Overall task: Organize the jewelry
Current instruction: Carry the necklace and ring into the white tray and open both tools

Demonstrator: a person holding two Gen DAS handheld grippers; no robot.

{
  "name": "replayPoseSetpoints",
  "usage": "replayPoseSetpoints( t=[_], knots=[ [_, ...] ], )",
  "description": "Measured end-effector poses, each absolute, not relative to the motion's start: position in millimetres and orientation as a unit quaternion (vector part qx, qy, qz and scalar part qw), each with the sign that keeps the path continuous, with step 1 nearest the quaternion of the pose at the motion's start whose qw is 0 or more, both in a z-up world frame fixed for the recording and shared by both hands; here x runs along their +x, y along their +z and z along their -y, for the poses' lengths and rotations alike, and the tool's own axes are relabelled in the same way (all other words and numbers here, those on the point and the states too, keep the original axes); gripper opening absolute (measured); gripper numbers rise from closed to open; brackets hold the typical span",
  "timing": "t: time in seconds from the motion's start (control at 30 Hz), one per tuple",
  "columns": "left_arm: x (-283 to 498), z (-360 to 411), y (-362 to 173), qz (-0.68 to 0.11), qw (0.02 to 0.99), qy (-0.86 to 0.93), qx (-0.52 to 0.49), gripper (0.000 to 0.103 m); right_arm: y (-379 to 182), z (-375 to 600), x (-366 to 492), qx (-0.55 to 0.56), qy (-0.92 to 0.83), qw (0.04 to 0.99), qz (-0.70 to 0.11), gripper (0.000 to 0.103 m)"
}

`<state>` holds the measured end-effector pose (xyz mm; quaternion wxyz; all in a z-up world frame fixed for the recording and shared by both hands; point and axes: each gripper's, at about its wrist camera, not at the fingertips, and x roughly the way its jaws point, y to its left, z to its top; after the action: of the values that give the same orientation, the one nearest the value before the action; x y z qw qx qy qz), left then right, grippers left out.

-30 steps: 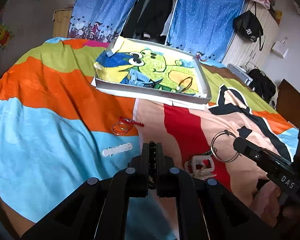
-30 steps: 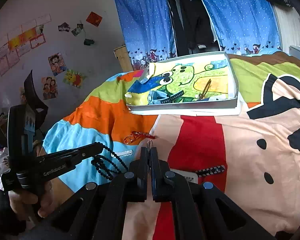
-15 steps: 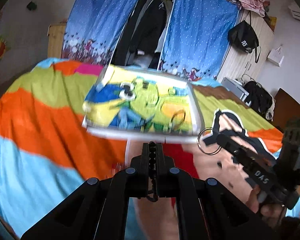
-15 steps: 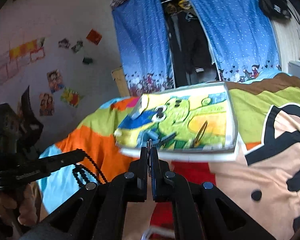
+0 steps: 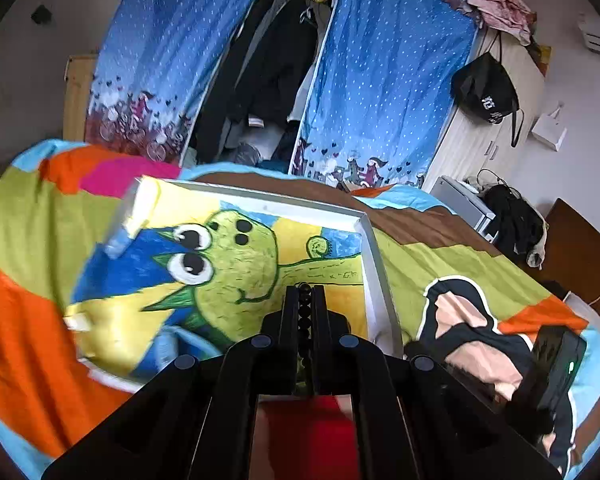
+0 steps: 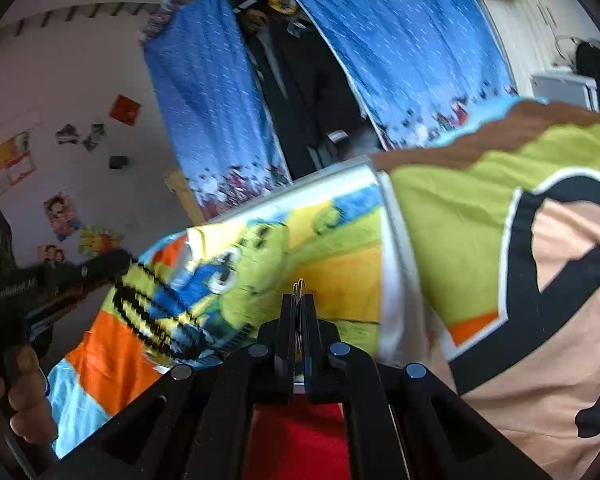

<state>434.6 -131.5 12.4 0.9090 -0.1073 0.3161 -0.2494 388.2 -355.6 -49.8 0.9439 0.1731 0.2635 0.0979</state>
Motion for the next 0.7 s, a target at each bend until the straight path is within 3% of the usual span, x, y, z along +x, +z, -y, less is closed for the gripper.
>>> replayPoseSetpoints(
  t=[0.4,0.7],
  knots=[
    [474,162,-57,-0.377,0.887,-0.247,-0.099,0.003,-80,373,407,0.182,0.070,0.931,-0.309,0.004],
    [476,161,-75,-0.421,0.880,-0.204,-0.084,0.006,-78,376,406,0.161,0.037,0.937,-0.309,0.008]
  ],
)
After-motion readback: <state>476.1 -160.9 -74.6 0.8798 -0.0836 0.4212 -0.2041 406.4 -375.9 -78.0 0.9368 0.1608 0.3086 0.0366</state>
